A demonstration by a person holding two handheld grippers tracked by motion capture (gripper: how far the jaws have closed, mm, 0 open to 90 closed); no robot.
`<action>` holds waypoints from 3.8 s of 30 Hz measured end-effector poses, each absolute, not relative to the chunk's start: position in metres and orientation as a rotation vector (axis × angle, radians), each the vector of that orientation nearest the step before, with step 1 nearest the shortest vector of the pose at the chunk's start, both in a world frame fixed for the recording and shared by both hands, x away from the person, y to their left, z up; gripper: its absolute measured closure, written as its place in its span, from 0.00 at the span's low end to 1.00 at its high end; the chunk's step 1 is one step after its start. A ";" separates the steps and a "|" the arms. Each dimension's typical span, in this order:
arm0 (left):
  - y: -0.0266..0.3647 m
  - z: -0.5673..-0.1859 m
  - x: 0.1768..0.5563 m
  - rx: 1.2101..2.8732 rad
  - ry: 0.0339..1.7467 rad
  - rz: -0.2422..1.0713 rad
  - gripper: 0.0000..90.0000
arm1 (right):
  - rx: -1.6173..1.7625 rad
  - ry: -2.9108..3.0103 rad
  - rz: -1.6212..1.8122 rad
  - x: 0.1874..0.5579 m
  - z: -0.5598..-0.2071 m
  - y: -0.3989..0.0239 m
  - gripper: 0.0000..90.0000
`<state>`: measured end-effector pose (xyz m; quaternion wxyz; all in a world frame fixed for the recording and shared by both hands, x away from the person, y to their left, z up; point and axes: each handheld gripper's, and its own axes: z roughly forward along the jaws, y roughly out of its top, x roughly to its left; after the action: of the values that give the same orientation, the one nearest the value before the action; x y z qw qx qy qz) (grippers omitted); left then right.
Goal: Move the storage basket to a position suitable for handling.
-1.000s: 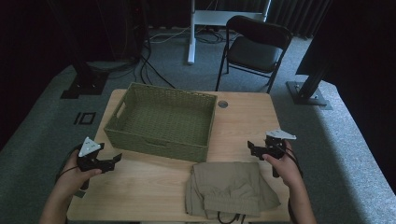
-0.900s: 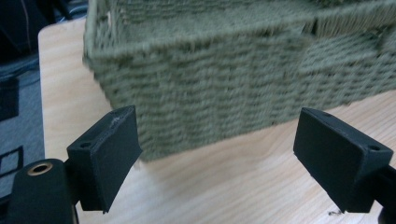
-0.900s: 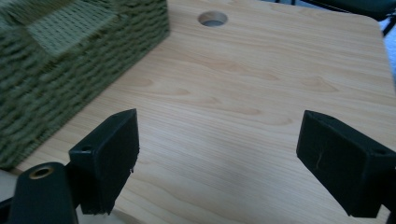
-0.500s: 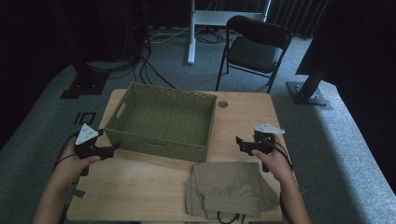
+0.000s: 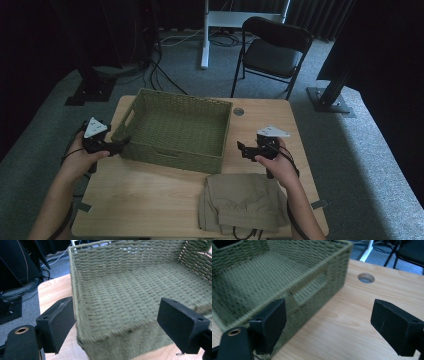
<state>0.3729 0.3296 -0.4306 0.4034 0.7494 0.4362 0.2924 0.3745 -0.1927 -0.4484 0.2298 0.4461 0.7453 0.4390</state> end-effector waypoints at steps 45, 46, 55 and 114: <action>0.327 -0.475 0.412 1.747 1.449 0.773 0.94 | 1.273 2.065 1.102 0.369 -0.473 -0.107 0.65; 0.326 -0.475 0.411 1.739 1.456 0.773 0.94 | 1.278 2.064 1.099 0.369 -0.473 -0.108 0.66; 0.316 -0.476 0.397 1.726 1.467 0.770 0.94 | 1.315 2.035 1.065 0.371 -0.472 -0.113 0.75; 0.213 -0.477 0.386 1.743 1.421 0.706 0.89 | 1.495 1.874 0.984 0.374 -0.471 -0.206 0.87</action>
<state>0.3863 0.2132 -0.4772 0.3822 0.6833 0.5572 0.2767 0.3741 -0.2064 -0.4706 0.2717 0.5552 0.6960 0.3654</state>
